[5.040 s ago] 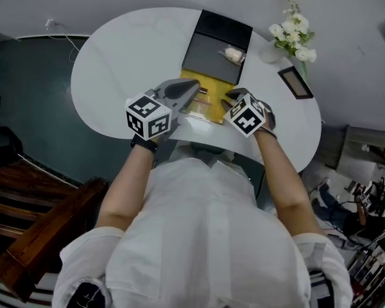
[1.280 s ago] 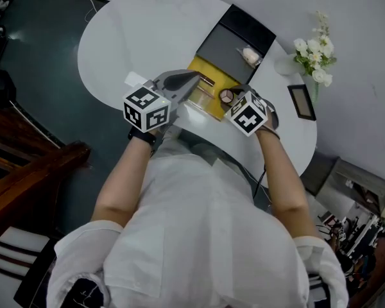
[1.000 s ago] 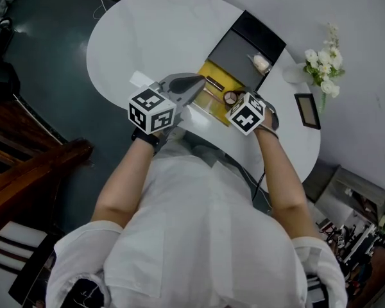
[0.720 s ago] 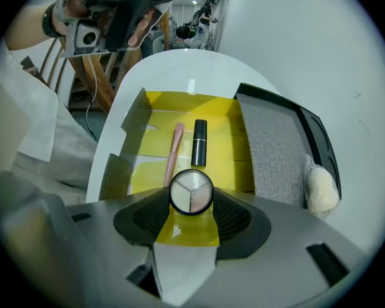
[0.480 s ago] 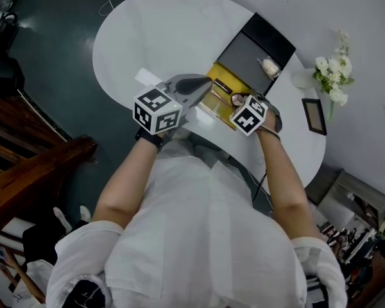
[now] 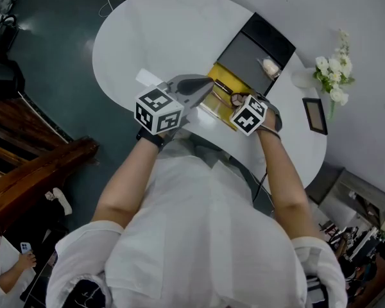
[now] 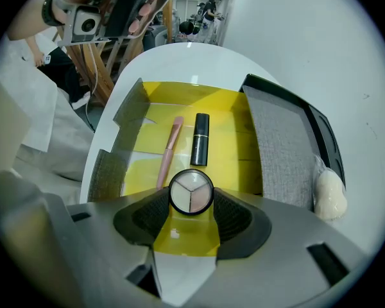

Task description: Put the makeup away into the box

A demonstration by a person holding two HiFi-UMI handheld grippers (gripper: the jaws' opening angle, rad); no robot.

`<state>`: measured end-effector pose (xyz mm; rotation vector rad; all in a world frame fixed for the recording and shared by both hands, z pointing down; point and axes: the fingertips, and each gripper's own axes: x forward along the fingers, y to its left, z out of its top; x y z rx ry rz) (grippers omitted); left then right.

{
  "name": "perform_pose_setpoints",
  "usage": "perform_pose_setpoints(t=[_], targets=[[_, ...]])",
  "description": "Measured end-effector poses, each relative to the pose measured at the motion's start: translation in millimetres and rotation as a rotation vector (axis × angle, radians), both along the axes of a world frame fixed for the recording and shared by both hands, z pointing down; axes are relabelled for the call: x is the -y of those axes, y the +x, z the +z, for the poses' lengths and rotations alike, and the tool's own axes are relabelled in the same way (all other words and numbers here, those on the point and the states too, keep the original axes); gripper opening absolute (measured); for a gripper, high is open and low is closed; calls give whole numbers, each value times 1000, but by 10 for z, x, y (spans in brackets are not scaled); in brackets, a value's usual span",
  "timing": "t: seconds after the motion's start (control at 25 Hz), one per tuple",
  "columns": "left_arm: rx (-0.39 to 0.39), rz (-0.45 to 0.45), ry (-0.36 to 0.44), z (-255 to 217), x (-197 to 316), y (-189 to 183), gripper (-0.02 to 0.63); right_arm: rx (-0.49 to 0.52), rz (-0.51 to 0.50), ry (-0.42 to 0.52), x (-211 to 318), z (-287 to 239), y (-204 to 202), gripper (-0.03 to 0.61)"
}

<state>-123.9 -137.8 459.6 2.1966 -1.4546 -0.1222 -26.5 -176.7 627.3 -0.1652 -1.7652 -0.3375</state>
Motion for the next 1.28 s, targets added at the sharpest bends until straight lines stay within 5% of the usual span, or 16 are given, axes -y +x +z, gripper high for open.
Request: perform_pose_setpoints(t=[0.6,1.08,1.28], targets=[[29,20,6,-59,-48,-82,23,61,114,-37,11,-120,63,219],[73,41,22,-193,-50,-252,23,398,473,-171,60,-640,301,219],[80,41,44,-303,-98,-320,23,654,662,-211,157,-1014,466,190]])
